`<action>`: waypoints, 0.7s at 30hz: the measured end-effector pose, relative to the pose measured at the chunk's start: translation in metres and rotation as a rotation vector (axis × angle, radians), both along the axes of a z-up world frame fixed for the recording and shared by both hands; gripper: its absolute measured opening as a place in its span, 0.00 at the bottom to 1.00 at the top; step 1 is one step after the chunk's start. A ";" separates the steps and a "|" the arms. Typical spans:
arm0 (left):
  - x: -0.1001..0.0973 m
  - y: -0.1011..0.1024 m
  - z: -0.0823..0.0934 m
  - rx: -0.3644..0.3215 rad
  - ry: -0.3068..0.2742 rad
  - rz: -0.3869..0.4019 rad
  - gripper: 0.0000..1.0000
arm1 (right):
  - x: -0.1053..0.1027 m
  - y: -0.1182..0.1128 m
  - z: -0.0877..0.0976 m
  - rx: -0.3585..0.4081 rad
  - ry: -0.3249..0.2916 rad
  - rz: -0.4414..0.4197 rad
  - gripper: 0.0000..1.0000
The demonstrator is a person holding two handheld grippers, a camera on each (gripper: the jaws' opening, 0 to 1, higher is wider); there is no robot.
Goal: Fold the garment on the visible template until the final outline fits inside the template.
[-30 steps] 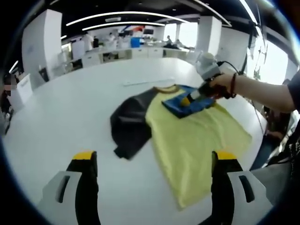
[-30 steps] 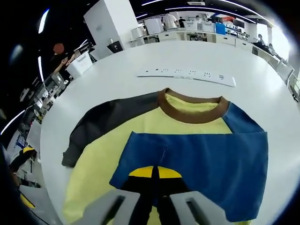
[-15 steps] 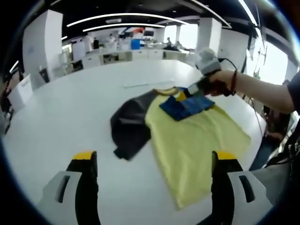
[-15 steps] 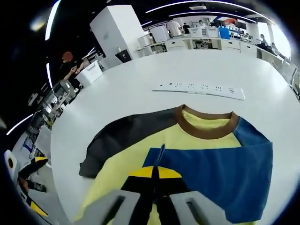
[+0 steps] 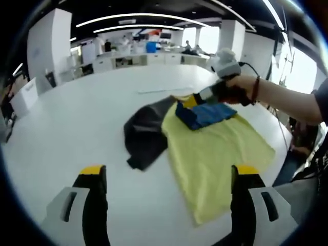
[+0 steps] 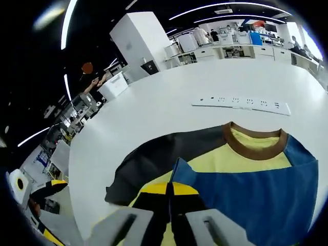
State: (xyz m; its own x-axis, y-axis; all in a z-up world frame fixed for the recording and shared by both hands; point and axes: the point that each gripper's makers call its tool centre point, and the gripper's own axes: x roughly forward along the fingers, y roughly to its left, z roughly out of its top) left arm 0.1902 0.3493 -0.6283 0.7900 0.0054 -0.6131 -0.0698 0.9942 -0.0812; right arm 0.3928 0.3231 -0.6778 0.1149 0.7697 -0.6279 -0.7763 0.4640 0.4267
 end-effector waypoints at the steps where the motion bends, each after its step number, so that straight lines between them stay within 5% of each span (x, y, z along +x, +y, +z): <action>1: 0.000 0.000 -0.001 0.000 0.001 0.001 0.97 | -0.002 0.002 -0.002 0.001 0.002 0.004 0.00; 21: 0.012 0.004 -0.002 -0.019 -0.014 -0.001 0.97 | -0.021 0.027 -0.038 -0.019 0.061 0.018 0.00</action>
State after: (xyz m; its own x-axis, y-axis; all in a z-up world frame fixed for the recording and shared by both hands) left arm 0.2021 0.3537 -0.6299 0.7987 -0.0064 -0.6017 -0.0678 0.9926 -0.1006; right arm 0.3719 0.3502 -0.7162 0.0620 0.7591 -0.6480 -0.7576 0.4585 0.4645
